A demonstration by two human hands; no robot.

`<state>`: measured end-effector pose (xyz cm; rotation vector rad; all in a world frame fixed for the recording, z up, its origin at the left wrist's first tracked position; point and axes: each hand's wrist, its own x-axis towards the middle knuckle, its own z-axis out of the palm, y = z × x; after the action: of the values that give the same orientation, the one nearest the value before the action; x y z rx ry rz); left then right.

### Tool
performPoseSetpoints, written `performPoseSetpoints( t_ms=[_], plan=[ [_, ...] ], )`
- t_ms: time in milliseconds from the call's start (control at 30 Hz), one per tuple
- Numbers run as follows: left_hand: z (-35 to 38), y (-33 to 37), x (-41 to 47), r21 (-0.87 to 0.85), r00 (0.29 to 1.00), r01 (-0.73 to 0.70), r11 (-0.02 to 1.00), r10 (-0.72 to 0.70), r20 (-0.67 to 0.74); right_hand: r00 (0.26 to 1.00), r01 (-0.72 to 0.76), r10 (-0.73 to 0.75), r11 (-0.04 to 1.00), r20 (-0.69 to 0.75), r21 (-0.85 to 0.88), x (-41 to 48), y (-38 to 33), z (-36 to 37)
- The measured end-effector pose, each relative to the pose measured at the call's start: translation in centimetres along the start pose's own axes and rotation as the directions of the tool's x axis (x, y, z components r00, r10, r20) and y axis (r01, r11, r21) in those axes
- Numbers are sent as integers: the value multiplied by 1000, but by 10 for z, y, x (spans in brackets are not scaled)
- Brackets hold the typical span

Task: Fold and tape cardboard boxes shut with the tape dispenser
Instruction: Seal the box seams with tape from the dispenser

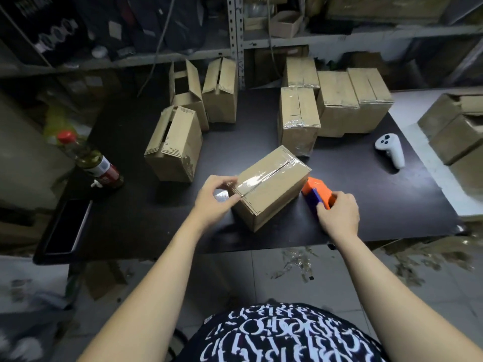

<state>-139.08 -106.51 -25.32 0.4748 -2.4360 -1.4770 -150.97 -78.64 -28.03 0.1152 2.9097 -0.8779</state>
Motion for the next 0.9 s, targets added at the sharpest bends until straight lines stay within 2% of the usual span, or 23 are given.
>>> performPoseSetpoints(
  t_ms=[67, 200, 300, 400, 500, 600, 667, 767, 867, 900],
  plan=[
    [10, 3, -6, 34, 999, -30, 999, 29, 28, 998, -17, 22, 995, 52, -95, 1, 10, 1],
    [37, 13, -16, 76, 998, -57, 995, 57, -5, 992, 85, -46, 930, 114, -359, -1, 17, 4],
    [53, 21, -19, 108, 997, -60, 992, 65, -37, 993, 76, -35, 919, 113, -386, 0, 18, 7],
    [66, 32, -21, 156, 997, -57, 986, 64, -39, 995, -9, 34, 966, 95, -257, -1, 19, 0],
    [74, 44, -20, 215, 998, -56, 975, 55, 11, 996, -61, 59, 998, 73, 19, -3, 19, -12],
    [77, 59, -10, 319, 998, -50, 946, 59, -18, 999, -42, 37, 965, 26, 260, -7, 14, -29],
    [74, 74, 1, 321, 996, -47, 946, 70, -60, 1000, 20, -17, 920, -11, 391, -12, 9, -41],
    [66, 104, 24, 111, 1000, -28, 993, 27, 10, 993, 114, -99, 845, -57, 523, -24, 3, -57],
    [58, 137, 40, -177, 981, 37, 983, -1, 196, 970, 242, -209, 832, -121, 499, -32, -4, -69],
    [55, 146, 44, -223, 962, 64, 973, 0, 273, 960, 281, -244, 824, -139, 492, -34, -5, -72]
  ],
)
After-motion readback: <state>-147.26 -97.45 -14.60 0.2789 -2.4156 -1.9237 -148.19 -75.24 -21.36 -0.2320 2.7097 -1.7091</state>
